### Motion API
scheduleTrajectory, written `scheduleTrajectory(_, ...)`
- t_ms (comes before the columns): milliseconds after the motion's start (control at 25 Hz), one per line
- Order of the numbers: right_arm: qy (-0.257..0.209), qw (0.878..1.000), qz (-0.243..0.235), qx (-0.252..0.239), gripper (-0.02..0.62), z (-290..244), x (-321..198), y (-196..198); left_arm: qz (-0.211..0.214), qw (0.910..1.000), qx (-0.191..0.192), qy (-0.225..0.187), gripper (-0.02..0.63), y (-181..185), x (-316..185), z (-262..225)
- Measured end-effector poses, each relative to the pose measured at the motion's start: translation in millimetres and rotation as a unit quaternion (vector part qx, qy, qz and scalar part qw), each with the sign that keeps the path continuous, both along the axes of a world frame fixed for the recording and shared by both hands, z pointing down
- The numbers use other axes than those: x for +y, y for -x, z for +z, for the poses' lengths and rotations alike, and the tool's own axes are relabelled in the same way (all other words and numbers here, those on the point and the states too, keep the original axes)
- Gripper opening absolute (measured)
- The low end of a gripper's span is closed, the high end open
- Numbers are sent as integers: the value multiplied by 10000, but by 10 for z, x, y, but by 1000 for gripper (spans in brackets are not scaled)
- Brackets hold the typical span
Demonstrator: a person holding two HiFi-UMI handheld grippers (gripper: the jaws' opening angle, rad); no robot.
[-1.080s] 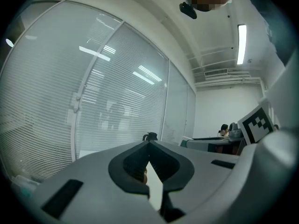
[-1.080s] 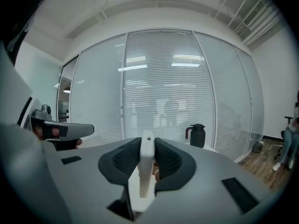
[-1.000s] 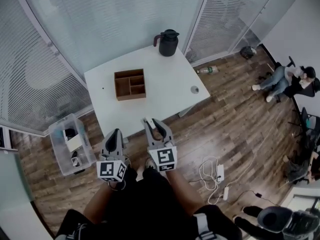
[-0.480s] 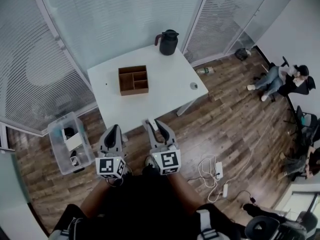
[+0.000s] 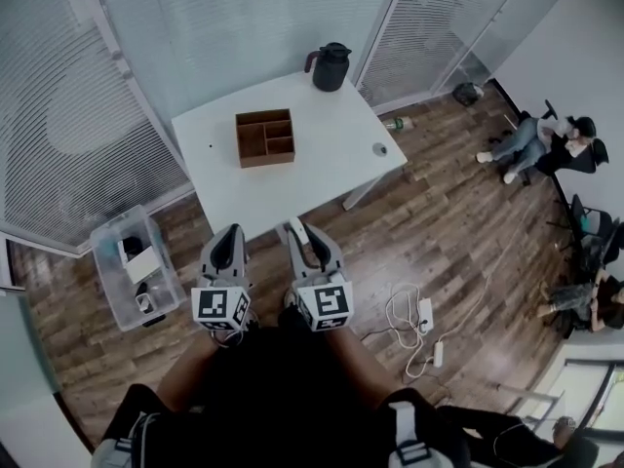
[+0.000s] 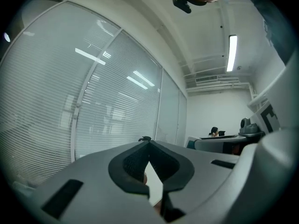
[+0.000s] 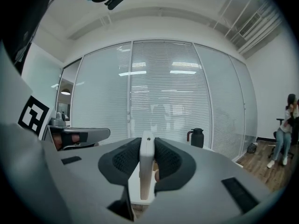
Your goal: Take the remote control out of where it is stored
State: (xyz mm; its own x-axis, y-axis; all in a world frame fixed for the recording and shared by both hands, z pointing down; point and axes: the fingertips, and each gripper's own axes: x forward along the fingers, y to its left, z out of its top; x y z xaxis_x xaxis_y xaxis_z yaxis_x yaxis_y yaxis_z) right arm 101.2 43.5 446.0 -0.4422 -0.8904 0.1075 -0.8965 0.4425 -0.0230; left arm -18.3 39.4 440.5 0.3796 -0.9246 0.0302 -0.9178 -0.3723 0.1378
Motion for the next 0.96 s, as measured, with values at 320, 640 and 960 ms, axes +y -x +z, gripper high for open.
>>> scheduleTrajectory(320, 28, 10000, 57, -5, 91, -14, 75, -56, 51, 10000, 45, 53, 3, -58, 95, 26)
scheduleTrajectory(640, 9, 10000, 67, -21, 91, -12, 44, -88, 126, 9999, 52, 63, 3, -145, 68, 32)
scheduleTrajectory(960, -66, 10000, 45, 34, 91, -15, -29, -91, 99, 9999, 72, 35, 3, -144, -8, 12)
